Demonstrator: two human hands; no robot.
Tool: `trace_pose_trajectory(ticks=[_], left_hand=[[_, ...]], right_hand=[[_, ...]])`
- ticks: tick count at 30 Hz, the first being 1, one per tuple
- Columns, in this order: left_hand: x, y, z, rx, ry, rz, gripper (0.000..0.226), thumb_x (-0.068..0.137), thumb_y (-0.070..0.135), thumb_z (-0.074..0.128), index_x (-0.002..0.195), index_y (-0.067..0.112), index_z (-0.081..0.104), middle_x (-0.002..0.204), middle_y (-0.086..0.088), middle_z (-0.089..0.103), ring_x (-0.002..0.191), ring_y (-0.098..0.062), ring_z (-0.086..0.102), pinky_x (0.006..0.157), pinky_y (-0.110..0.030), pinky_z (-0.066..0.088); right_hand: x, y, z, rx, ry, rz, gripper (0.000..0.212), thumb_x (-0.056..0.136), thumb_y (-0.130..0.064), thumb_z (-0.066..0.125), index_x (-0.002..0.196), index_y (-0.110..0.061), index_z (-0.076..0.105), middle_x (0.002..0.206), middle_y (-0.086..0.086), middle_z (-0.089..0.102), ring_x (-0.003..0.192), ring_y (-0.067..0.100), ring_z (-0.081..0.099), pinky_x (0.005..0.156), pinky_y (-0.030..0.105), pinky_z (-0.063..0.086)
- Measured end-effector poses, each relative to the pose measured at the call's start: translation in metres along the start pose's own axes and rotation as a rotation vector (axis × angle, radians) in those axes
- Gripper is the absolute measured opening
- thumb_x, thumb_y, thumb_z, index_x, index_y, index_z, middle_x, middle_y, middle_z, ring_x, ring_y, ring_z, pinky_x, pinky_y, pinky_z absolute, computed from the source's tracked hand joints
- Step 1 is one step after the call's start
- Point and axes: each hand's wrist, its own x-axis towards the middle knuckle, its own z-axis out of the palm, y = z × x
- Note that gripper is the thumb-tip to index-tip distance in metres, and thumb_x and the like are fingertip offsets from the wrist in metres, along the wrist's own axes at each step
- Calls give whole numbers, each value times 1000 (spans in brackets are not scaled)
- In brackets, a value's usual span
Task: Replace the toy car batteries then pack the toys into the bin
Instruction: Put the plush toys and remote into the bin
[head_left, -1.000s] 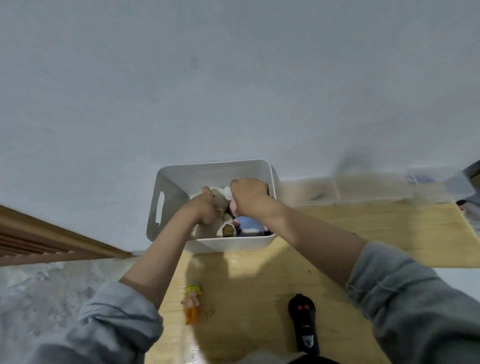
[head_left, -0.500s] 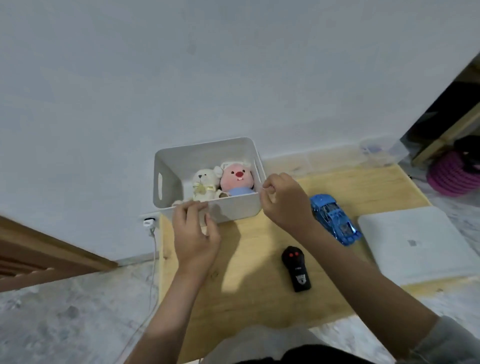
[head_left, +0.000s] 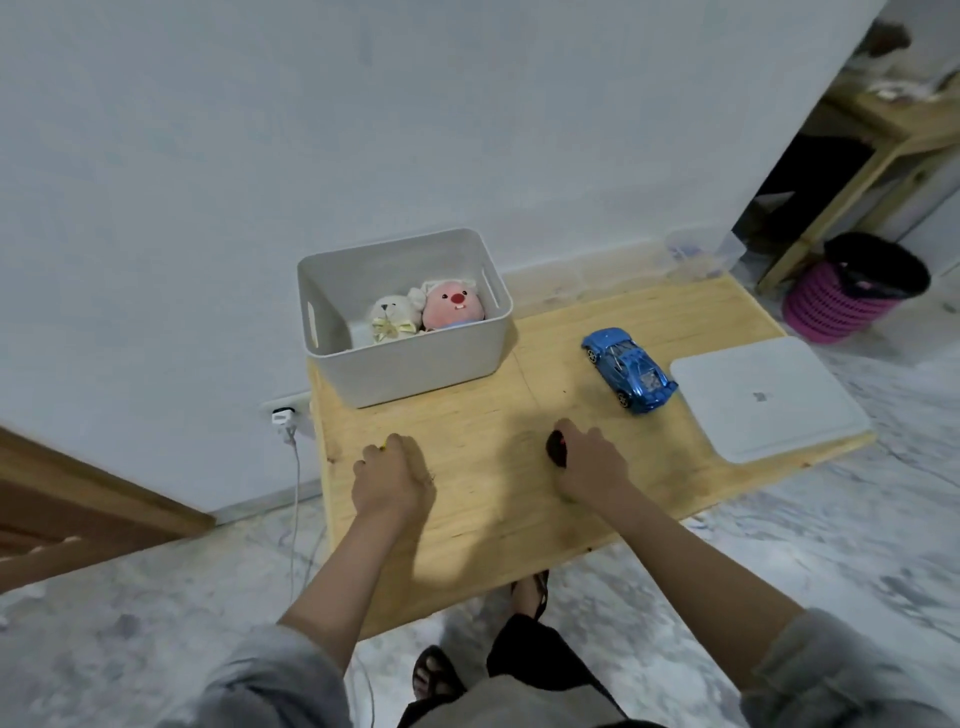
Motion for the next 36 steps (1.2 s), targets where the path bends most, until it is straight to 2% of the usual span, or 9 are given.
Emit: trace_pose_trajectory(ticks=[3, 8, 14, 16, 18, 24, 28, 33, 36], left_hand=[[-4, -2, -2, -92, 30, 26, 46, 81, 25, 63, 121, 11, 44, 112, -16, 50, 95, -35, 56, 72, -37, 47], [-18, -3, -13, -276, 164, 180, 49, 79, 18, 66, 125, 12, 48, 115, -12, 48, 87, -25, 53, 66, -29, 42], [-12, 20, -68, -510, 492, 373, 48, 75, 22, 71, 118, 10, 55, 111, -4, 53, 92, -12, 55, 79, -32, 53], [-2, 28, -95, -540, 576, 382, 46, 74, 19, 72, 116, 9, 56, 111, -7, 56, 88, -3, 49, 78, -31, 53], [13, 32, -120, -527, 619, 373, 48, 74, 18, 72, 117, 8, 55, 111, -9, 55, 93, -10, 51, 80, -35, 53], [67, 31, -164, -352, 496, 331, 53, 82, 19, 67, 130, 9, 49, 101, 2, 42, 112, -23, 49, 80, -24, 38], [113, 26, -158, -146, 307, 189, 56, 82, 30, 66, 132, 13, 47, 126, -9, 49, 114, -26, 52, 87, -31, 43], [147, 33, -133, 74, 94, 87, 24, 77, 23, 61, 97, 14, 52, 112, -11, 59, 104, -29, 56, 76, -32, 45], [159, 38, -121, 122, 17, 36, 21, 79, 17, 58, 99, 12, 54, 110, -13, 60, 102, -31, 59, 72, -34, 47]], right_hand=[[-5, 1, 3, 133, 53, 26, 53, 79, -17, 62, 123, -25, 34, 105, 11, 44, 80, 28, 53, 63, 34, 47], [-20, -5, 0, 476, 309, -32, 67, 75, -16, 68, 131, -23, 33, 113, 16, 41, 86, 29, 51, 69, 31, 44], [-17, -54, -59, 602, 523, -307, 62, 75, -10, 68, 131, -20, 43, 111, 9, 44, 86, 15, 47, 66, 2, 34], [-11, -76, -83, 596, 504, -408, 62, 77, -13, 66, 133, -24, 42, 112, 4, 41, 88, 15, 52, 72, 6, 39], [2, -98, -105, 543, 464, -472, 64, 78, -17, 64, 135, -30, 39, 115, 0, 39, 92, 14, 53, 76, 20, 46], [59, -149, -148, 249, 352, -627, 65, 74, -21, 63, 133, -35, 39, 118, 1, 42, 95, 21, 56, 70, 28, 47], [96, -166, -146, 50, 167, -635, 61, 73, -25, 66, 129, -34, 44, 115, 3, 45, 99, 26, 58, 76, 33, 48], [129, -172, -127, -187, -23, -645, 35, 81, -25, 58, 116, -22, 56, 114, 10, 49, 95, 34, 60, 79, 34, 49], [145, -171, -119, -251, -83, -617, 31, 86, -28, 57, 115, -18, 59, 119, 14, 50, 103, 33, 57, 83, 33, 47]])
